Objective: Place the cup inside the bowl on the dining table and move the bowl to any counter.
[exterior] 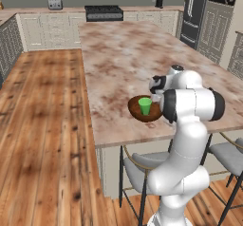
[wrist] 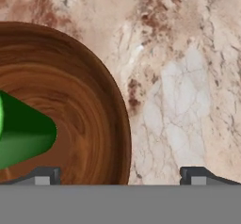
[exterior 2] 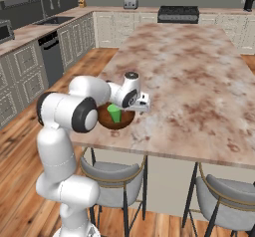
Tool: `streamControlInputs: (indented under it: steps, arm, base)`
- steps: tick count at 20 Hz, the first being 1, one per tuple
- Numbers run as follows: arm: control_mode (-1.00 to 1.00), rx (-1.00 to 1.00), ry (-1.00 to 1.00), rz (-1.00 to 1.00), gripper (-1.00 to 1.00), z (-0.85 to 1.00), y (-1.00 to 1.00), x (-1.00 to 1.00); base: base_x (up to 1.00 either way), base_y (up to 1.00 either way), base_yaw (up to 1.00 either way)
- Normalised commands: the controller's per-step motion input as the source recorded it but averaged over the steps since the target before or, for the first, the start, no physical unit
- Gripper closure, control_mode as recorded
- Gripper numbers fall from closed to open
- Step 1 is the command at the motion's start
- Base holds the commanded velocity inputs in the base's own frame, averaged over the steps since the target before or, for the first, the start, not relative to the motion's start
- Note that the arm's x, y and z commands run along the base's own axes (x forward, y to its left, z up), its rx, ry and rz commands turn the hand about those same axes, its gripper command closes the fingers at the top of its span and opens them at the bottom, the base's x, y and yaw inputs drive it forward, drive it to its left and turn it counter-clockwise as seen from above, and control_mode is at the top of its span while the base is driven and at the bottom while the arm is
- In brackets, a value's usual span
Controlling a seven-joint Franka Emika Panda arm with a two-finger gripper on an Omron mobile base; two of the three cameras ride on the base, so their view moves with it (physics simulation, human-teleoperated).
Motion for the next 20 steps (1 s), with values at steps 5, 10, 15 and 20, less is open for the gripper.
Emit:
streamControlInputs:
  steps: [5,10,15,20]
  arm:
    - [-1.00,0.00,-0.07,0.00,-1.00,-0.04,0.03,0.00]
    - [-1.00,0.00,-0.02,0.00,-1.00,0.00,0.00,0.00]
    - [-1.00,0.00,0.00,0.00,-1.00,-0.05,0.00,0.00]
    - [-1.00,0.00,0.00,0.00,-1.00,-0.17,0.00,0.00]
  base:
    - [0.00,0.00,0.00]
    - [0.00,0.00,0.00]
    - [0.00,0.00,0.00]
    - [0.00,0.00,0.00]
